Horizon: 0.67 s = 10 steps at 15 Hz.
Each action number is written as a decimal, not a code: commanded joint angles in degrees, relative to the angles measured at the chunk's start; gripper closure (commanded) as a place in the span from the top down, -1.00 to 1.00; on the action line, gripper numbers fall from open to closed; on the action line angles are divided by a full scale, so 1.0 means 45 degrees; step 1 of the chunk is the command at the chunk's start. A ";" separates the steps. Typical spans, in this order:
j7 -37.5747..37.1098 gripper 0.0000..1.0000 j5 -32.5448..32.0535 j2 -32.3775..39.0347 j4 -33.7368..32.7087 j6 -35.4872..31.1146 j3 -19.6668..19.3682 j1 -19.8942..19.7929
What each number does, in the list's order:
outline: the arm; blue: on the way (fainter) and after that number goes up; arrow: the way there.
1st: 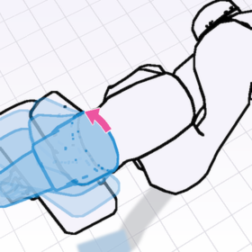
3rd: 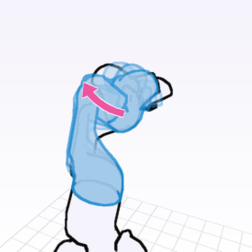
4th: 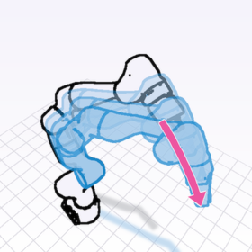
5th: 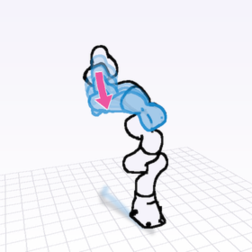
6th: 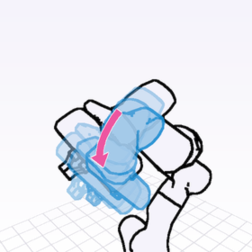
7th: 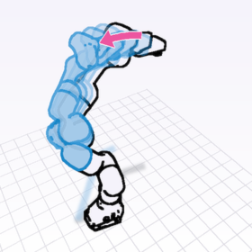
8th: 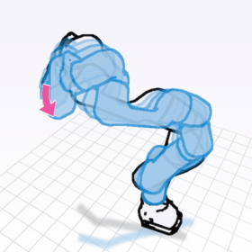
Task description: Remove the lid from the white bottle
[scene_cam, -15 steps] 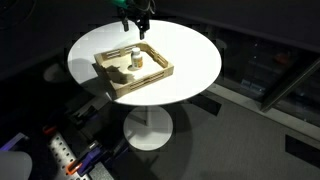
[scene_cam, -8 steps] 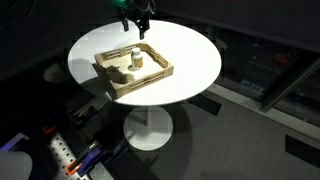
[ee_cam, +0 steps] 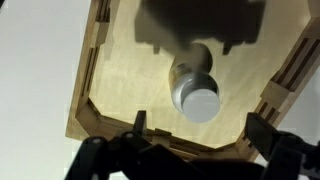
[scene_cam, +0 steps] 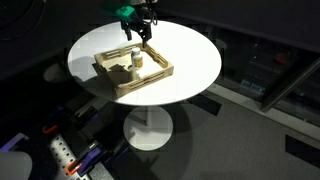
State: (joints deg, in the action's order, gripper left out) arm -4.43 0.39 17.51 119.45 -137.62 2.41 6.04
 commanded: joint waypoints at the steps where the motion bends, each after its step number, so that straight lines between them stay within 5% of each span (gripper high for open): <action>1: -0.0295 1.00 -0.0281 0.0639 -0.0528 -0.0163 0.0021 0.0099; 10: -0.0305 0.90 -0.0586 0.1473 -0.1169 -0.0125 -0.0073 0.0305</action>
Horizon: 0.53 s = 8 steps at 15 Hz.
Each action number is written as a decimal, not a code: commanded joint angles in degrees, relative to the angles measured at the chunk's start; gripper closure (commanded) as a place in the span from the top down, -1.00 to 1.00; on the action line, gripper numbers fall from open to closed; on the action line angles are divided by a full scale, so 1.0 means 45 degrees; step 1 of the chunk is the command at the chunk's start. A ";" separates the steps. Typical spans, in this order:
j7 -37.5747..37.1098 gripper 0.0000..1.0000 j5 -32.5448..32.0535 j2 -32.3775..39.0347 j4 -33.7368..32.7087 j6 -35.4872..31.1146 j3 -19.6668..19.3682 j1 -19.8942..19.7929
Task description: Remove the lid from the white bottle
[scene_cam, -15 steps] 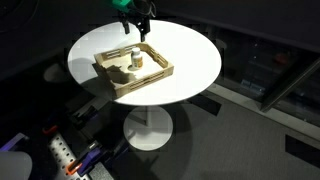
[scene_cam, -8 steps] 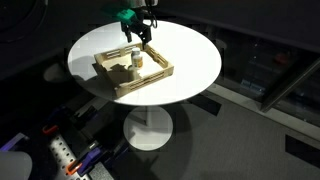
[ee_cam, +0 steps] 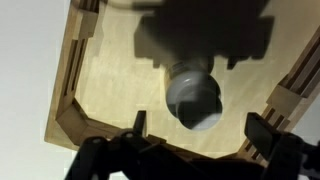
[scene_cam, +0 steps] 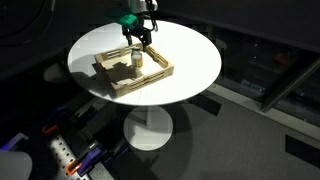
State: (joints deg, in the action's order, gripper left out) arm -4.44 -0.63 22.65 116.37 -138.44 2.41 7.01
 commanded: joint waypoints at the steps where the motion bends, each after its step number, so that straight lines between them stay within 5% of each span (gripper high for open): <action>1: -0.0300 0.86 -0.0366 0.0380 -0.0534 0.0062 -0.0072 0.0094; 6: -0.0273 0.48 -0.0356 0.0580 -0.0737 0.0091 -0.0074 0.0111; 8: -0.0272 0.52 -0.0375 0.0590 -0.0771 0.0106 -0.0077 0.0132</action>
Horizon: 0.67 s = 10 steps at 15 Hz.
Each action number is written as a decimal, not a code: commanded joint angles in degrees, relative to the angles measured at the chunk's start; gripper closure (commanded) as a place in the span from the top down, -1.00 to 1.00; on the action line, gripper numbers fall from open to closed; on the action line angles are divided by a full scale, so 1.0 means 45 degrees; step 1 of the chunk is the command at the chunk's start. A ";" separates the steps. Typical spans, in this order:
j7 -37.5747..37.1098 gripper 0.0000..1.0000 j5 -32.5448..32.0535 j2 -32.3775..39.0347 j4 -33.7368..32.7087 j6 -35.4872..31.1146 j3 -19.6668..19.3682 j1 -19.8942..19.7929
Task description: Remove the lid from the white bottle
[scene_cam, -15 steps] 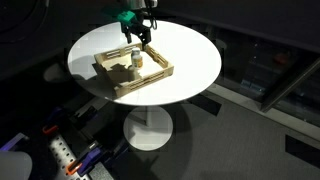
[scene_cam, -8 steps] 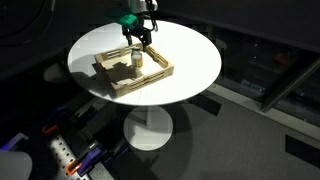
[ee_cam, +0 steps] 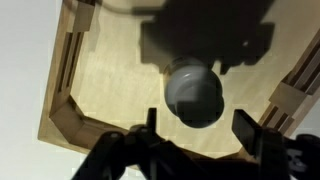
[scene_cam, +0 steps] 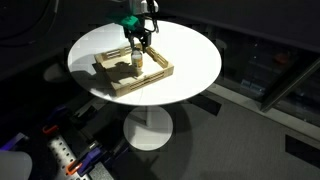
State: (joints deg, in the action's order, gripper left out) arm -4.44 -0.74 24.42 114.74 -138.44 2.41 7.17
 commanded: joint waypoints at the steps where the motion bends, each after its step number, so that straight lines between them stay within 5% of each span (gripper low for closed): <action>1: -0.0274 0.49 -0.0363 0.0190 -0.0422 0.0114 -0.0079 0.0110; 10: -0.0258 0.19 -0.0586 0.0096 -0.0460 0.0169 -0.0072 0.0196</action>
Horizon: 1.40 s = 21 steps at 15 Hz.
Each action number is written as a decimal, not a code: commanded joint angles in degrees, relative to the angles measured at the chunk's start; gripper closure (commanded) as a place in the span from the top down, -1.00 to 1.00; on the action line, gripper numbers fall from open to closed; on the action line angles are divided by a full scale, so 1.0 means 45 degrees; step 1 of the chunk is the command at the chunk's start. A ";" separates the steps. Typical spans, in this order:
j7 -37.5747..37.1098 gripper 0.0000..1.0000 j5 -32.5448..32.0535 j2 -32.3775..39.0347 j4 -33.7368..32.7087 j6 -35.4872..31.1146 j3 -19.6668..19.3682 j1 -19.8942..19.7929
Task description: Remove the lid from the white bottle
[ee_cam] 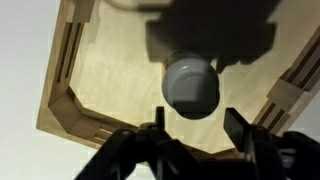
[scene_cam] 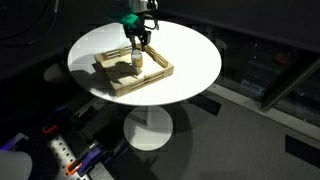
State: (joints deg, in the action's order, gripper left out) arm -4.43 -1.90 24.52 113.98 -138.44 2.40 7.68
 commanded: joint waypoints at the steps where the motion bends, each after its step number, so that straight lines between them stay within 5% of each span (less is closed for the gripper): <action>1: -0.0254 0.21 -0.0325 0.0076 -0.0295 0.0183 -0.0064 0.0084; 8: -0.0285 0.04 -0.0398 -0.0001 -0.0264 0.0261 -0.0087 0.0138; 21: -0.0174 0.09 -0.0691 -0.0302 -0.0071 0.0944 -0.0025 0.0129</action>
State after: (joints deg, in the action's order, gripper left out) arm -4.44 -4.13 24.35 113.92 -136.75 2.30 8.05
